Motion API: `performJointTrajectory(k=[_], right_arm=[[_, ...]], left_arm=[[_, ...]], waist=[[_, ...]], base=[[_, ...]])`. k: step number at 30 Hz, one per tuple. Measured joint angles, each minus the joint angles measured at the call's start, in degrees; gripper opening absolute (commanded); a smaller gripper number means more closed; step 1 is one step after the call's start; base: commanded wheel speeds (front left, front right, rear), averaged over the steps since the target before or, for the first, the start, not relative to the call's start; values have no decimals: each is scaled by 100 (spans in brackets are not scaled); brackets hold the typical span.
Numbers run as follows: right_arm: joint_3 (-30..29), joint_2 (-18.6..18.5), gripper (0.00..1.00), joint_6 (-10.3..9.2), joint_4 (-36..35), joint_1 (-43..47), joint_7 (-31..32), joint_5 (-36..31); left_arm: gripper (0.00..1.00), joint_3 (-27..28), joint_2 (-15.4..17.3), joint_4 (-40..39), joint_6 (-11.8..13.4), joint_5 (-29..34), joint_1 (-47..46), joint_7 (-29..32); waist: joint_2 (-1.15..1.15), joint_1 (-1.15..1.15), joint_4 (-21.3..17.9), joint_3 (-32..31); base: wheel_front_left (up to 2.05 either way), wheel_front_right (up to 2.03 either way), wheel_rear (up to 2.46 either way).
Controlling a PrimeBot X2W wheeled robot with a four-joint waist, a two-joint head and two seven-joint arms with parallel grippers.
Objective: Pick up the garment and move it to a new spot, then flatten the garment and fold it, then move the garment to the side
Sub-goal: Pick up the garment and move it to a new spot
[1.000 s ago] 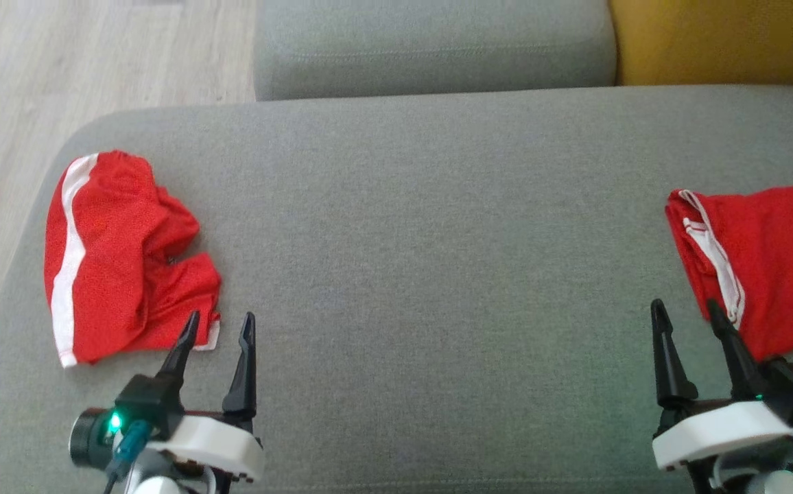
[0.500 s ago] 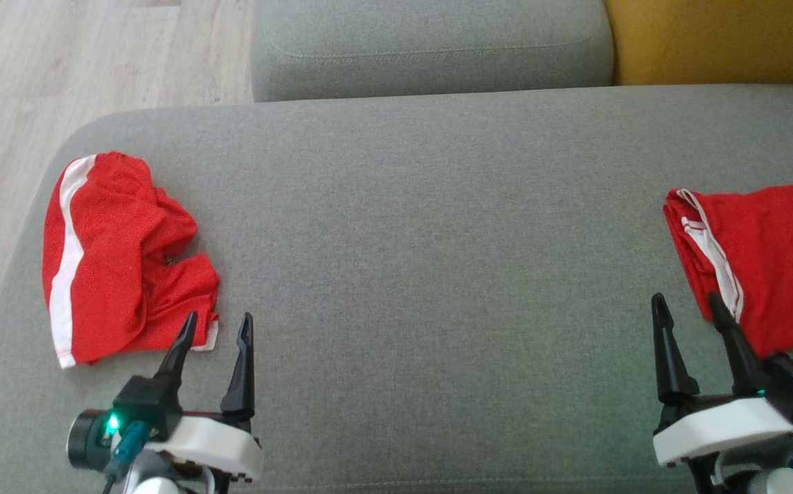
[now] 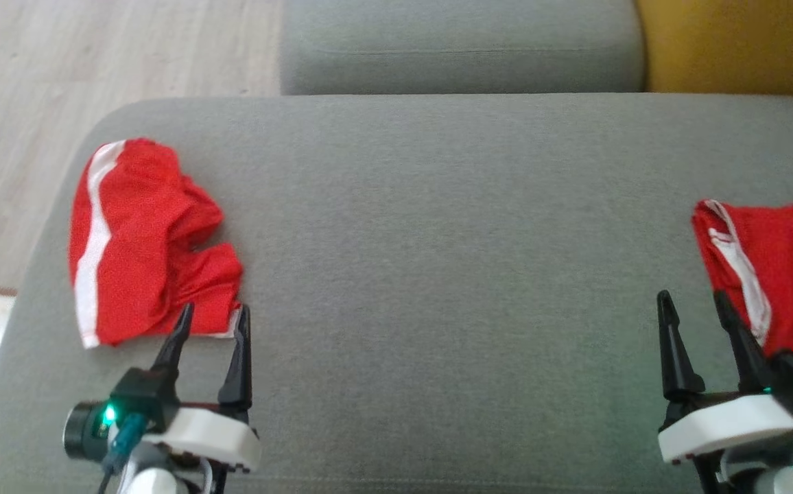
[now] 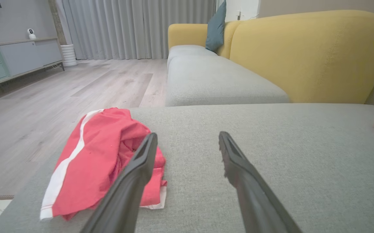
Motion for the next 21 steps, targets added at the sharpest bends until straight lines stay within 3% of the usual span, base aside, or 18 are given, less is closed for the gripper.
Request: performJointTrajectory(k=[15,21], right_arm=[[319,1,100,0,-302,-53,196,-53],[344,1,100,0,-364,-89,252,-111]], left_arm=[[100,294,12,-115,41,-10,-281,0],[100,341,10,-156,37,-10,-280,0]], waist=[[0,0,1352,91],[0,0,1614,177]], base=[[0,0,0],[0,0,0]])
